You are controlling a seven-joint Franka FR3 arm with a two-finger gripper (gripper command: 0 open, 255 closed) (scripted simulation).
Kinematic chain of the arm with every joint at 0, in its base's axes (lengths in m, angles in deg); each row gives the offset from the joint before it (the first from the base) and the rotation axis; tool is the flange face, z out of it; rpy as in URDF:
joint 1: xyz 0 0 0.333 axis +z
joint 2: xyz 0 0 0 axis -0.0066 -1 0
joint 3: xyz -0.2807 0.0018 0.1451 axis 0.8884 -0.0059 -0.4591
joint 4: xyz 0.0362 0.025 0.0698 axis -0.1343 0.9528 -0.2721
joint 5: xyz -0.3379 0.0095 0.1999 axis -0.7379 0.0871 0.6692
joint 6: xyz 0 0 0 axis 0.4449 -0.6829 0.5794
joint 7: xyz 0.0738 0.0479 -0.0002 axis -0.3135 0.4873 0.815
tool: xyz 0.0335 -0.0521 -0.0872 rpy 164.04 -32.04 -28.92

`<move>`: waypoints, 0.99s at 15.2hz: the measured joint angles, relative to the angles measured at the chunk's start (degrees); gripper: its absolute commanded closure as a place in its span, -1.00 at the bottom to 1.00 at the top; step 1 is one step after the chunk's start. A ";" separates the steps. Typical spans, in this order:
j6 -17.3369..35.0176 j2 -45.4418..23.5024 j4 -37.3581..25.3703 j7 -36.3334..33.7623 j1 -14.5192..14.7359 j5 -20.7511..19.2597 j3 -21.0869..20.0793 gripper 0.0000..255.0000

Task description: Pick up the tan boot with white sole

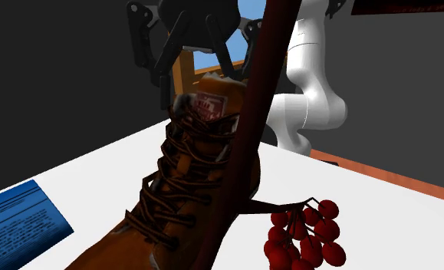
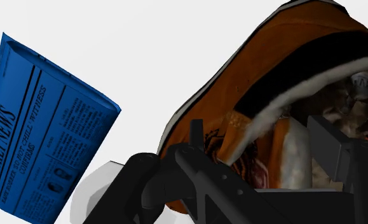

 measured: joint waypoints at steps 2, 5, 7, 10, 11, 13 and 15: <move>0.02 0.03 0.03 0.00 -0.01 0.00 0.00 1.00; 0.02 0.02 0.02 -0.01 -0.01 -0.01 -0.01 1.00; 0.01 -0.02 -0.03 0.03 0.01 0.01 0.02 1.00; -1.60 -0.51 -1.82 0.23 0.15 0.23 -0.08 1.00; -2.17 -0.97 -2.83 0.33 0.27 0.40 -0.06 1.00; -3.63 -1.55 -4.81 0.35 0.47 0.68 -0.25 1.00; -5.04 -1.79 -6.45 0.59 0.52 0.80 -0.29 1.00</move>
